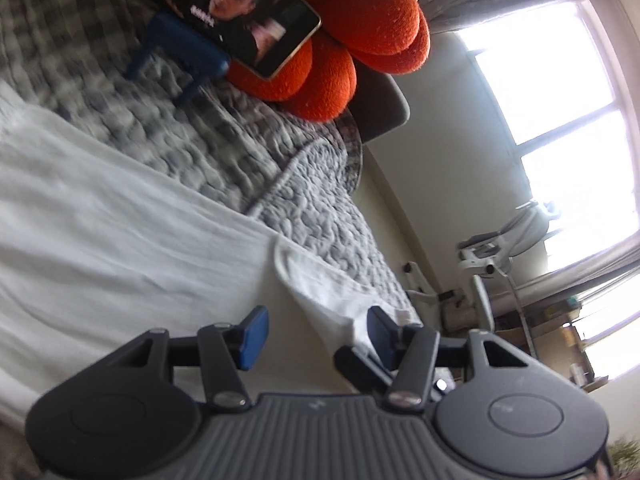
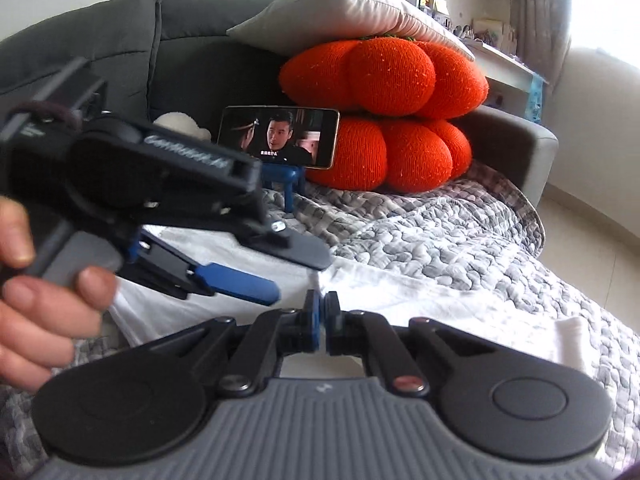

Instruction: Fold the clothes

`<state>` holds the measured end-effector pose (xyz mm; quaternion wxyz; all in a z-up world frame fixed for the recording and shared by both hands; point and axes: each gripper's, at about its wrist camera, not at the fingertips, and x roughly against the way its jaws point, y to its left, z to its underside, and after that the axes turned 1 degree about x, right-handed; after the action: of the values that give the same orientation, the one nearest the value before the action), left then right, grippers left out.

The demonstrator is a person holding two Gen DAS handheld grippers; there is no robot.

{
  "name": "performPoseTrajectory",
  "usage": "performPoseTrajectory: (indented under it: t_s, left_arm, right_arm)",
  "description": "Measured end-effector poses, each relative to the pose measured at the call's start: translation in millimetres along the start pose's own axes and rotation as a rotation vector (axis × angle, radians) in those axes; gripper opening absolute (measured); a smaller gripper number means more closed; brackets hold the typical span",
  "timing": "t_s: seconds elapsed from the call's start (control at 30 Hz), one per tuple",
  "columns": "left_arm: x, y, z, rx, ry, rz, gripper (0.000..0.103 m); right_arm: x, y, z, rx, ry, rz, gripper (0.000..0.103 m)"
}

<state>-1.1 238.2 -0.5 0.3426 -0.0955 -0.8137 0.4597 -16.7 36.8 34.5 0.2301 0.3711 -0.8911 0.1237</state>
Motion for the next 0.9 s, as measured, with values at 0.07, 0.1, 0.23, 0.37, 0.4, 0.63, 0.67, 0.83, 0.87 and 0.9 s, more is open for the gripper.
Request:
performPoseTrajectory:
  t_s: [0.07,0.1,0.23,0.37,0.4,0.63,0.67,0.83,0.87,0.9]
  left_arm:
    - [-9.1,-1.6,-1.3,0.009,0.016,0.014,0.057]
    - [-14.2,-3.5,-1.7,0.007,0.025,0.016,0.054]
    - [-33.8,-11.2,-6.0,-0.001,0.055,-0.021,0.02]
    - [-37.6,-15.3,-11.1,-0.037,0.012,-0.061,0.002]
    - [-34.5,-17.2,-12.6,-0.055,-0.008,-0.069,0.002]
    - [-0.4,-30.4,-18.3,-0.197,-0.13,-0.079,0.002]
    - [3.9,-28.5,-19.8,-0.21,-0.133,-0.088,0.002]
    - [23.7,-15.4,-25.7,-0.269,-0.147,-0.132,0.002]
    - [27.2,-12.6,-27.0,-0.278,-0.149,-0.139,0.002]
    - [30.4,-9.5,-28.4,-0.285,-0.153,-0.146,0.002]
  right_arm:
    - [1.7,0.4,-0.6,-0.004,-0.001,-0.002,0.002]
    - [2.7,0.4,-0.8,-0.006,-0.001,-0.002,0.003]
    - [4.0,1.4,-1.7,-0.011,-0.004,0.002,0.003]
    - [2.1,3.1,-3.0,-0.017,-0.005,0.014,0.003]
    - [1.9,4.5,-4.1,-0.018,-0.005,0.016,0.003]
    - [1.6,21.9,-21.0,-0.045,-0.016,-0.021,0.003]
    - [-0.1,24.4,-23.8,-0.047,-0.013,-0.028,0.003]
    - [-9.6,41.4,-31.4,-0.043,0.007,-0.089,0.003]
    - [-12.4,46.3,-33.2,-0.037,0.011,-0.099,0.003]
    - [-15.5,50.8,-35.3,-0.033,0.014,-0.11,0.003]
